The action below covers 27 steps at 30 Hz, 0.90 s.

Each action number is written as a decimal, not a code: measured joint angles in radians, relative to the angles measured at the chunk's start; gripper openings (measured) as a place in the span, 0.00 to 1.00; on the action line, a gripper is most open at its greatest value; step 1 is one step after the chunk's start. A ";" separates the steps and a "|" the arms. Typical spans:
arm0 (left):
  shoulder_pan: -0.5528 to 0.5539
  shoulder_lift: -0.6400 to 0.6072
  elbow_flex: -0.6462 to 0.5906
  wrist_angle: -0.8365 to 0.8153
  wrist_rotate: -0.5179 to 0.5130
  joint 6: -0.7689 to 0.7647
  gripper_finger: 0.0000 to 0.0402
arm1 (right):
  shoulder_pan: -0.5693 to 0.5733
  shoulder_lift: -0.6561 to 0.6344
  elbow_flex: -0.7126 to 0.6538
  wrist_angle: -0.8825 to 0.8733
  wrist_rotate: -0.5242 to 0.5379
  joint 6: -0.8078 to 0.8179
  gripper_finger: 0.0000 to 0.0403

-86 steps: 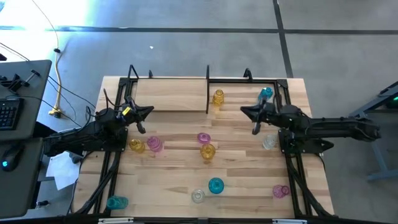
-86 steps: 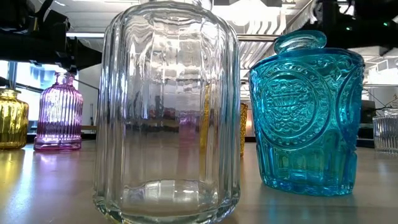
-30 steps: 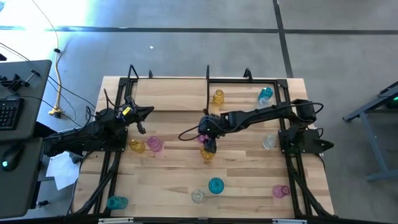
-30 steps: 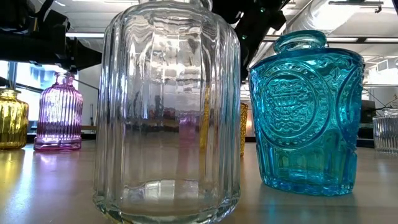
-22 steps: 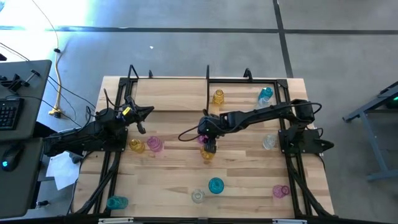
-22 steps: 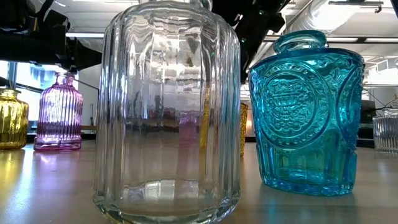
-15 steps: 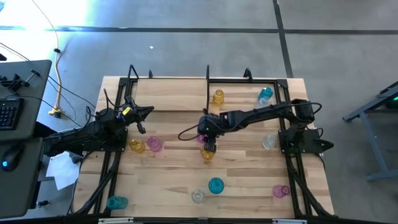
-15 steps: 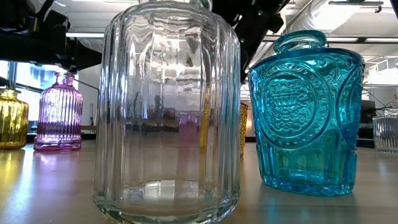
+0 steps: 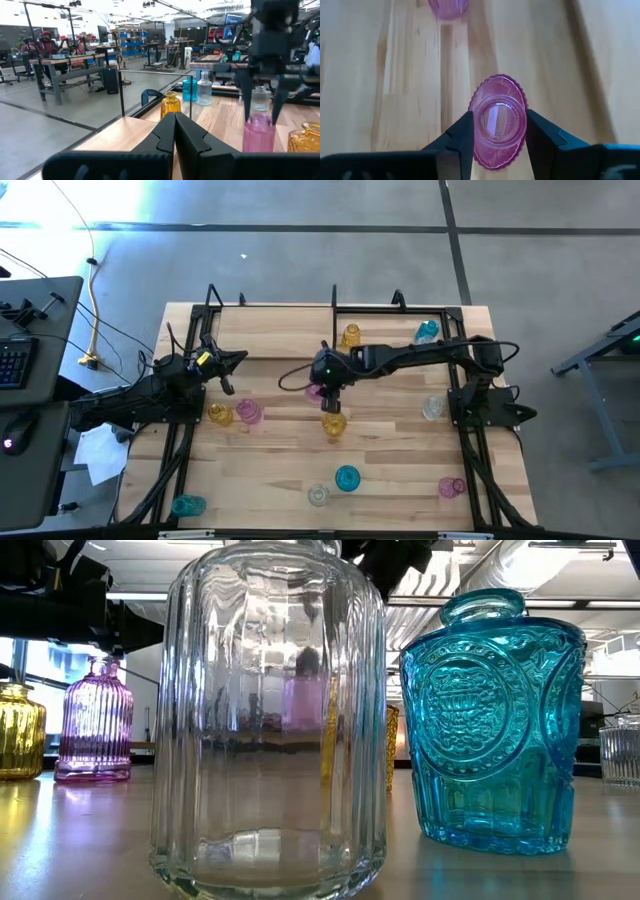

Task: Sort vases onto shelf
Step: Put the middle pink vase on the shelf

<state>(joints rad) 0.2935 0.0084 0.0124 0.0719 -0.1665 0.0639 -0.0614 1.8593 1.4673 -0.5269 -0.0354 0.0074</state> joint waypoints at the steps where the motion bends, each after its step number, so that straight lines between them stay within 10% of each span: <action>1: 0.000 0.000 0.000 0.000 0.000 0.000 0.00 | -0.009 0.000 0.012 -0.006 -0.004 -0.012 0.29; 27: 0.000 0.000 0.000 -0.006 0.000 0.000 0.00 | -0.247 0.283 0.527 -0.291 -0.093 -0.430 0.28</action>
<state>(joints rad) 0.2939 0.0082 0.0120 0.0662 -0.1669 0.0639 -0.3083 2.1424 1.9938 -0.8184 -0.1282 -0.4222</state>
